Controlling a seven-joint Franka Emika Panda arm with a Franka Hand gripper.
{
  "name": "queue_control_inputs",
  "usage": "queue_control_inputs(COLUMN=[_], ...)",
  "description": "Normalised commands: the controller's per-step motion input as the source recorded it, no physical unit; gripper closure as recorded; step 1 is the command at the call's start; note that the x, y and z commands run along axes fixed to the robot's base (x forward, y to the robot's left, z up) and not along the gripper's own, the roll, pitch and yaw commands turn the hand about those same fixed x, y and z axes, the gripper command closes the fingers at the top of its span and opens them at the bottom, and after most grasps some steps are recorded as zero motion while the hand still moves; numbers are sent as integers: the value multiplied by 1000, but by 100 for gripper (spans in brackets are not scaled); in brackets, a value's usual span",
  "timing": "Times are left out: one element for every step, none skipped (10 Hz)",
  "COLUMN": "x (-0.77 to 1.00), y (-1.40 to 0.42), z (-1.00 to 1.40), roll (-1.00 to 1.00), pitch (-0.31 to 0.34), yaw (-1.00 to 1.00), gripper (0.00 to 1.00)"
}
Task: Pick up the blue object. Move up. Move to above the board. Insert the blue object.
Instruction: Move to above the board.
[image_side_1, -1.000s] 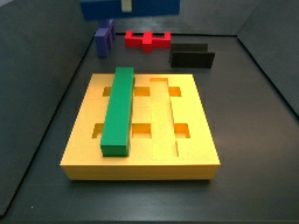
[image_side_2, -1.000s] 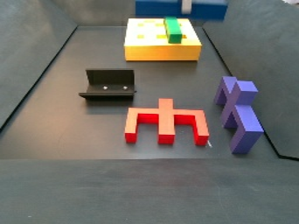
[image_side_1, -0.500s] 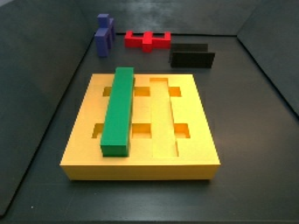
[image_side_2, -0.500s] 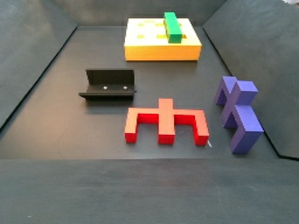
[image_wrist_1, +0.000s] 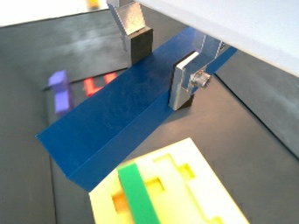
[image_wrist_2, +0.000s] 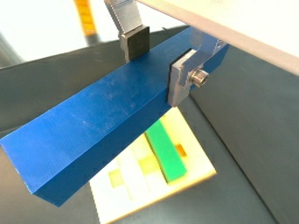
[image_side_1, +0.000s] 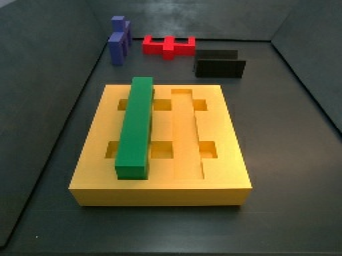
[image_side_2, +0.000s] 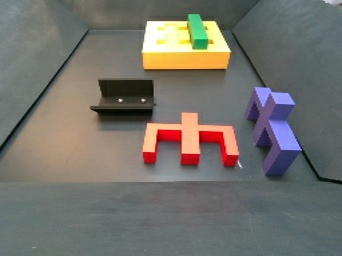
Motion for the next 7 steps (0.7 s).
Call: queue_control_inputs(x=[136, 86, 71, 69, 67, 62, 59], y=[-310, -203, -130, -95, -63, -51, -39], z=[81, 60, 46, 38, 28, 22, 22], roll=[-13, -10, -10, -8, -7, -5, -3], pitch=[64, 65, 69, 75, 84, 92, 103], yaw=[1000, 1000, 1000, 1000, 1000, 1000, 1000], gripper=[100, 100, 100, 100, 100, 100, 100])
